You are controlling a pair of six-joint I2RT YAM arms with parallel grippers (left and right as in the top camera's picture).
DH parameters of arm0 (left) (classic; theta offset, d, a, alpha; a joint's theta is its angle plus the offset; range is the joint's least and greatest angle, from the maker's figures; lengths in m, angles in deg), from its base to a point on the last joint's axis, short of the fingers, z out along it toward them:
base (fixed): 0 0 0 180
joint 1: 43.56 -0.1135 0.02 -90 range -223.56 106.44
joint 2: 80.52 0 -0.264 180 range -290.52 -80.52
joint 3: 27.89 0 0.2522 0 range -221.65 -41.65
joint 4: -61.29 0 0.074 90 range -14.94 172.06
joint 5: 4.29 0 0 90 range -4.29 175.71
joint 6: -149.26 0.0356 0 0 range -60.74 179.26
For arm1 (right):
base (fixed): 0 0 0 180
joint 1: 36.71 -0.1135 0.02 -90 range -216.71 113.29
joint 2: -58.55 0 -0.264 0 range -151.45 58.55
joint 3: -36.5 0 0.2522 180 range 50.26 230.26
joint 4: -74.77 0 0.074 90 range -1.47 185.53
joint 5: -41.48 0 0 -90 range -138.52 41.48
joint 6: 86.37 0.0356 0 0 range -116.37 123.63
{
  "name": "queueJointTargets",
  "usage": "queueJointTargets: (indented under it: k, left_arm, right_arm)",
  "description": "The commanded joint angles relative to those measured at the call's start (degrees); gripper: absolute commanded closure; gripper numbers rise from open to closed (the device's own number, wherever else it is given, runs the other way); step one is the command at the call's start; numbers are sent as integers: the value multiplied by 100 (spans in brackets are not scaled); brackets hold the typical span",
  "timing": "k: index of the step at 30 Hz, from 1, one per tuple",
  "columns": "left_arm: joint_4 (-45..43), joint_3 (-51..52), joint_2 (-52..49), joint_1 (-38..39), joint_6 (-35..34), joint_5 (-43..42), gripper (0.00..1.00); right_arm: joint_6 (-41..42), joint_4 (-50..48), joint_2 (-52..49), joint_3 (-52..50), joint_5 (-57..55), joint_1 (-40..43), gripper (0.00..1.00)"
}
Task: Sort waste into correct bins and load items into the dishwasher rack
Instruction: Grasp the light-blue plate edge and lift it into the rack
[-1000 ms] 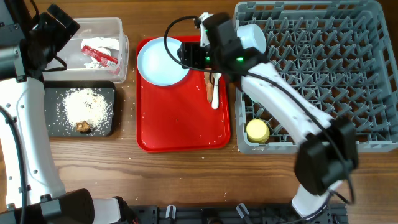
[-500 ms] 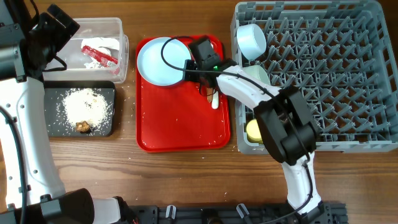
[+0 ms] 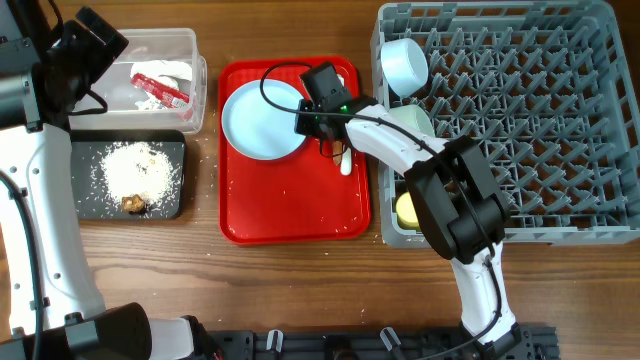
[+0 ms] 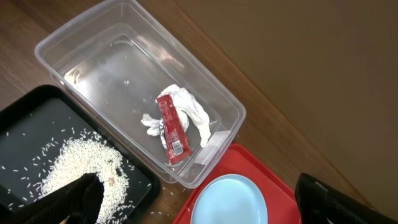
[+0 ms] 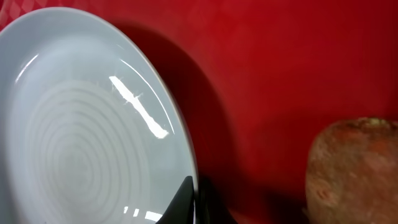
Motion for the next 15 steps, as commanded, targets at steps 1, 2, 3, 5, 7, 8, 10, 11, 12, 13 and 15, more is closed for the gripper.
queueJointTargets:
  k: [1,2,3,5,7,8,10,11,12,13,15]
  left_arm:
    - [-11,-42,4,15,87,59,0]
    - [-11,-42,4,15,87,57,0]
    - [-11,-42,4,15,87,57,0]
    - [-11,-42,4,15,87,59,0]
    - [-11,-42,4,15,87,57,0]
    - [-11,-42,4,15,87,57,0]
    - [-11,-42,4,15,87,59,0]
    - [-11,-42,4,15,87,59,0]
    - [-11,-42,4,15,87,57,0]
    - [-11,-42,4,15,87,57,0]
    - [-11,-42,4,15,87,57,0]
  right_arm:
    - [-407,608,-90,409,-24,-22,96]
    - [-584,765,-35,531,-68,-22,96]
    - [-732,951,35,662,-186,-22,96]
    - [-925,1443,297,964,-660,-22,96]
    - [-1150,1676,717,1178,-1119,-22,96]
    - [-1364,1670,940,1209,-1220,-22,96]
    - [-1812,1670,1429,1220,-1478,-22,96]
    - [-2055,1709,1698,1220,-1681,-22,96]
    - [-2256,1784,1969,1220,-1980,-22,96]
    - [-2415,1871,2170,1220,-2299,-22,96]
    - [-2721,2173,2623,1220,-3274,-22,96]
